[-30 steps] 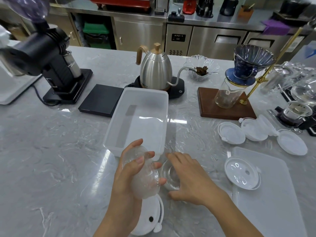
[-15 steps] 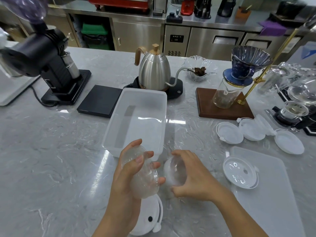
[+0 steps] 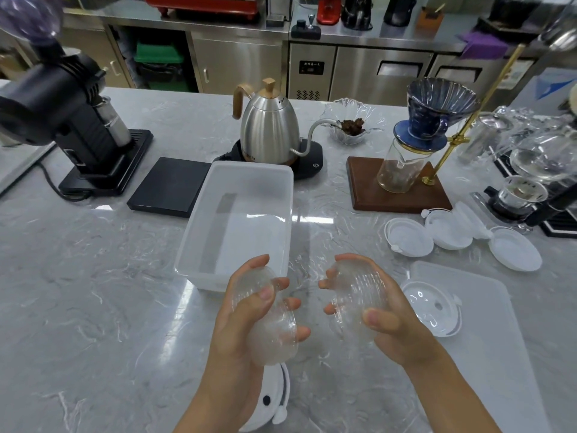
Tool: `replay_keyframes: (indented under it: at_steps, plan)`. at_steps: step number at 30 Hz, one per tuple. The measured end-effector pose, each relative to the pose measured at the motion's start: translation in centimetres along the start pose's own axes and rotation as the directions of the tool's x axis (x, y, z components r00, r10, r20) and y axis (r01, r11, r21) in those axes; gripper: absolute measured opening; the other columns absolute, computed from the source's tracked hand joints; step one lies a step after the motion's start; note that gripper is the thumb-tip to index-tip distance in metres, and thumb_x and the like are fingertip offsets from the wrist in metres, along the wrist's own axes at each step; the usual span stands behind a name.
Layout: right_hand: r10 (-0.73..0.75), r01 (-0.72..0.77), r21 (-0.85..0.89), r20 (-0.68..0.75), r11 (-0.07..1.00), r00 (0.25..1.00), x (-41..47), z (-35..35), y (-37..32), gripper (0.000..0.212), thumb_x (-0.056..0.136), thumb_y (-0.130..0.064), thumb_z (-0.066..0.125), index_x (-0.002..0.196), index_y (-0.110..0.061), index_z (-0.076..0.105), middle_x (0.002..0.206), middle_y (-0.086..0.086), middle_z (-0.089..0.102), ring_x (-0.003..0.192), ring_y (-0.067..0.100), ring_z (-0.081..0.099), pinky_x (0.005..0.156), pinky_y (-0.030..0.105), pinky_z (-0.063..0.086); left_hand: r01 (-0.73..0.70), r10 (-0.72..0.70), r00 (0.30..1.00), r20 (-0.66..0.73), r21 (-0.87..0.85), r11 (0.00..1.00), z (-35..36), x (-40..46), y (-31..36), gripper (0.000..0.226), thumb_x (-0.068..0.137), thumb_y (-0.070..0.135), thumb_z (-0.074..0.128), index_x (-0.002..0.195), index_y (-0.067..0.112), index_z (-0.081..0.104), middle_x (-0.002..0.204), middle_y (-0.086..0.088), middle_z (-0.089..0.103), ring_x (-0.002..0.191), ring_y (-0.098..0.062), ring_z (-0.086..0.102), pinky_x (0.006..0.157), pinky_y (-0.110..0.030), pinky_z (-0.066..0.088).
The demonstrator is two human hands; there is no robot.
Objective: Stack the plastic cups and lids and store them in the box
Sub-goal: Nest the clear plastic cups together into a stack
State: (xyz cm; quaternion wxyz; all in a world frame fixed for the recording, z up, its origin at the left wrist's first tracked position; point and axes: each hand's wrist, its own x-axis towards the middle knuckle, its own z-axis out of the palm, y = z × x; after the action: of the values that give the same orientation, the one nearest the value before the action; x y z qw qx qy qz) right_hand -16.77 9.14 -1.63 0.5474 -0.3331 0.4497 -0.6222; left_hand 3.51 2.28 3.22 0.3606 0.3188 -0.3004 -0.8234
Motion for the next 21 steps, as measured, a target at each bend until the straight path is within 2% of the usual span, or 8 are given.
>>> replay_keyframes:
  at_steps: [7, 9, 12, 14, 16, 17, 18, 21]
  plan:
    - [0.016, -0.068, 0.310, 0.166, 0.948, 0.986, 0.3, 0.9, -0.6, 0.096, 0.064, -0.026, 0.088, 0.142, 0.000, 0.039, 0.131, 0.024, 0.046, 0.107, 0.038, 0.052, 0.081, 0.047, 0.048, 0.041, -0.041, 0.999, 0.033, 0.007, 0.999, 0.6, 0.1, -0.2, 0.071, 0.051, 0.030, 0.077, 0.121, 0.023, 0.067, 0.106, -0.016, 0.067, 0.088, -0.032, 0.065, 0.068, -0.049, 0.056]
    - [0.011, -0.082, 0.368, 0.190, 0.926, 0.982, 0.4, 1.2, -0.6, 0.097, 0.065, -0.024, 0.086, 0.144, 0.000, 0.036, 0.135, 0.026, 0.044, 0.108, 0.039, 0.053, 0.081, 0.048, 0.048, 0.051, -0.051, 0.997, 0.052, 0.011, 0.999, 0.8, 0.1, -0.1, 0.082, 0.043, 0.029, 0.087, 0.122, 0.023, 0.067, 0.106, -0.016, 0.067, 0.089, -0.032, 0.066, 0.068, -0.048, 0.057]
    - [0.013, -0.103, 0.437, 0.205, 0.893, 0.979, 0.4, 1.5, -0.5, 0.100, 0.066, -0.024, 0.086, 0.146, -0.001, 0.033, 0.137, 0.028, 0.040, 0.103, 0.039, 0.057, 0.082, 0.048, 0.049, 0.065, -0.062, 0.995, 0.081, -0.041, 0.997, 1.1, 0.0, 0.0, 0.097, 0.033, 0.041, 0.097, 0.123, 0.021, 0.066, 0.105, -0.016, 0.067, 0.090, -0.034, 0.066, 0.068, -0.050, 0.057]
    - [0.032, -0.128, 0.460, 0.210, 0.879, 0.977, 0.3, 1.5, -0.4, 0.102, 0.065, -0.024, 0.086, 0.147, -0.001, 0.030, 0.136, 0.028, 0.039, 0.099, 0.039, 0.060, 0.082, 0.048, 0.050, 0.079, -0.070, 0.993, 0.091, -0.106, 0.991, 1.2, -0.1, 0.1, 0.095, 0.035, 0.039, 0.097, 0.123, 0.018, 0.066, 0.107, -0.018, 0.066, 0.098, -0.042, 0.066, 0.073, -0.055, 0.058]
    - [0.045, -0.131, 0.455, 0.195, 0.881, 0.980, 0.2, 1.6, -0.1, 0.100, 0.065, -0.025, 0.086, 0.147, -0.001, 0.033, 0.137, 0.028, 0.040, 0.104, 0.041, 0.058, 0.084, 0.049, 0.048, 0.073, -0.061, 0.994, 0.092, -0.141, 0.987, 1.1, -0.2, 0.1, 0.092, 0.040, 0.037, 0.096, 0.124, 0.017, 0.066, 0.109, -0.020, 0.066, 0.110, -0.051, 0.065, 0.084, -0.065, 0.054]
    - [0.040, -0.126, 0.463, 0.192, 0.877, 0.981, 0.1, 1.6, 0.1, 0.097, 0.067, -0.023, 0.085, 0.147, -0.001, 0.034, 0.138, 0.028, 0.041, 0.107, 0.041, 0.057, 0.086, 0.049, 0.048, 0.065, -0.052, 0.995, 0.089, -0.149, 0.987, 1.1, -0.2, 0.2, 0.090, 0.041, 0.037, 0.096, 0.124, 0.017, 0.066, 0.109, -0.021, 0.066, 0.111, -0.051, 0.065, 0.087, -0.068, 0.053]
    - [0.021, -0.119, 0.487, 0.203, 0.865, 0.979, 0.1, 1.7, 0.1, 0.094, 0.071, -0.020, 0.083, 0.147, -0.001, 0.032, 0.138, 0.027, 0.041, 0.110, 0.042, 0.057, 0.088, 0.050, 0.049, 0.059, -0.047, 0.995, 0.087, -0.151, 0.987, 1.1, -0.3, 0.2, 0.090, 0.041, 0.037, 0.096, 0.123, 0.017, 0.066, 0.108, -0.020, 0.068, 0.107, -0.048, 0.068, 0.087, -0.067, 0.054]
    - [0.024, -0.128, 0.512, 0.205, 0.849, 0.978, -0.1, 1.9, 0.0, 0.089, 0.074, -0.015, 0.082, 0.148, -0.003, 0.032, 0.136, 0.025, 0.043, 0.116, 0.042, 0.059, 0.094, 0.056, 0.050, 0.062, -0.055, 0.996, 0.073, -0.105, 0.993, 1.1, -0.2, 0.2, 0.089, 0.043, 0.034, 0.093, 0.125, 0.017, 0.065, 0.108, -0.017, 0.071, 0.096, -0.034, 0.073, 0.077, -0.051, 0.062]
